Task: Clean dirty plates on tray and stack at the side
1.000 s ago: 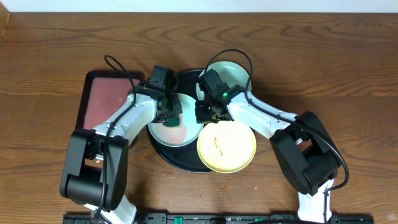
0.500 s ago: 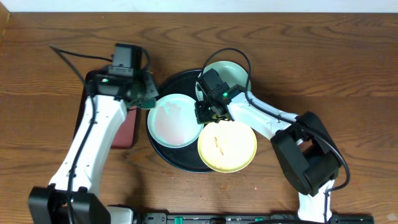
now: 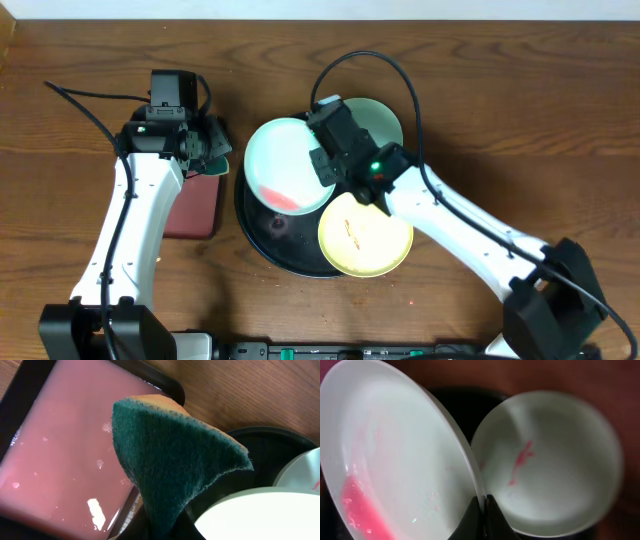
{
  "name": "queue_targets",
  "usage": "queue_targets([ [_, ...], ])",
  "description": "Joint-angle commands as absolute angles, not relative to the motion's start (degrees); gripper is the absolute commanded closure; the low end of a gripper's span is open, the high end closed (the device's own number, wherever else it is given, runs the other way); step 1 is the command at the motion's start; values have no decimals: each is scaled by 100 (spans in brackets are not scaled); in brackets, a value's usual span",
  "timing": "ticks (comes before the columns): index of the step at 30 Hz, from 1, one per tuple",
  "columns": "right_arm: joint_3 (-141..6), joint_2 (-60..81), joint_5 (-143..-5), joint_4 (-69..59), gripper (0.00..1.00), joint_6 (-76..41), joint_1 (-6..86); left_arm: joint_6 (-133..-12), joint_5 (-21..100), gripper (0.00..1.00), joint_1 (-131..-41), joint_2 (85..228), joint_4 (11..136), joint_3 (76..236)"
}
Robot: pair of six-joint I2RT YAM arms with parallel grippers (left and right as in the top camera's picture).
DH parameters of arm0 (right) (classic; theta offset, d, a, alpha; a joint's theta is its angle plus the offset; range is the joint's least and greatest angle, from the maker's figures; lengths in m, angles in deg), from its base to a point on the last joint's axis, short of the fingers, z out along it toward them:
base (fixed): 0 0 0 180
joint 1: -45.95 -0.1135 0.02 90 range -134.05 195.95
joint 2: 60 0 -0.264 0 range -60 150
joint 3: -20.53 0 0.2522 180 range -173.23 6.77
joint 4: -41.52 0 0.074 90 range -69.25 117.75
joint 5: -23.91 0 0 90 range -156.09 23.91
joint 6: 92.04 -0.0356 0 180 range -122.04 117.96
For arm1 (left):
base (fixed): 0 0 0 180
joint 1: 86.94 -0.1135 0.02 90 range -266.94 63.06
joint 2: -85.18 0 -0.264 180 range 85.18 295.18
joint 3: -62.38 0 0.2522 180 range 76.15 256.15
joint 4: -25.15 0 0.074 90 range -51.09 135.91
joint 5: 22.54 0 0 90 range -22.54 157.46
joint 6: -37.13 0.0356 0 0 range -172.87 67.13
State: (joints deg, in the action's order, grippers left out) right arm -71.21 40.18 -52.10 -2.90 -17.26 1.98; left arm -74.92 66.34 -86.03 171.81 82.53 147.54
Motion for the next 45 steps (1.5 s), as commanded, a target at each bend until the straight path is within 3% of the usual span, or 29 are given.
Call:
queue_targets([
  [1, -7232, 3747, -3548, -286, 99, -1315, -206, -7389, 6690, 92, -8627, 17198, 8288, 14848],
  [9, -7232, 3696, -971, -203, 99, -896, -1207, -7389, 6690, 92, -8627, 17198, 8331, 14822],
  [16, -7232, 3696, 491, 97, 99, -813, -1717, -7389, 6690, 92, -8627, 17198, 8331, 14822],
  [26, -7232, 3696, 1033, 232, 99, -797, -1887, -7389, 6690, 92, -8627, 17198, 8331, 14822],
  [35, -7230, 3696, -191, -198, 99, -1223, -1773, -7389, 6690, 92, -8627, 17198, 8342, 14822],
  [45, -7232, 3428, -4036, -769, 99, -2091, -871, -7387, 6690, 92, -8627, 17198, 8366, 14820],
])
